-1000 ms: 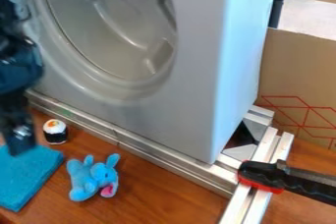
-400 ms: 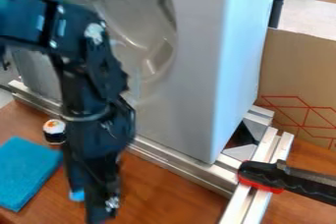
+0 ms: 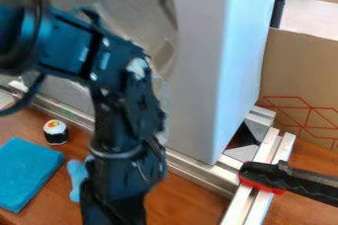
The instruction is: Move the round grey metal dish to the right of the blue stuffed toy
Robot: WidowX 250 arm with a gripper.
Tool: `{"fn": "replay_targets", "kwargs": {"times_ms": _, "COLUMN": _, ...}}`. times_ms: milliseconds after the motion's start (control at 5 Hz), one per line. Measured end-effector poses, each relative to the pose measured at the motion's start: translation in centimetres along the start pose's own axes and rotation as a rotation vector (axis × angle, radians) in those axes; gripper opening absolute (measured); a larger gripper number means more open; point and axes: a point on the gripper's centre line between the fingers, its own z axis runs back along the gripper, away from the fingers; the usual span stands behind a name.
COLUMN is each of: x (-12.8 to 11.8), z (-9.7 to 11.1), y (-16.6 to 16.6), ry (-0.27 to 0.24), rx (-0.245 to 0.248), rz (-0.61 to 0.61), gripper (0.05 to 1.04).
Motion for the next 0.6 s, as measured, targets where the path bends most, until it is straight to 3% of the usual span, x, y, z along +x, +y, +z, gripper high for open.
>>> {"fn": "replay_targets", "kwargs": {"times_ms": 200, "x": -0.2, "z": -1.3, "y": -1.3, "ry": 0.063, "rx": -0.028, "rz": 0.022, "gripper": 1.000}}
{"fn": "replay_targets", "kwargs": {"times_ms": 600, "x": -0.8, "z": -3.9, "y": -1.6, "ry": 0.171, "rx": -0.064, "rz": 0.188, "gripper": 1.000}}
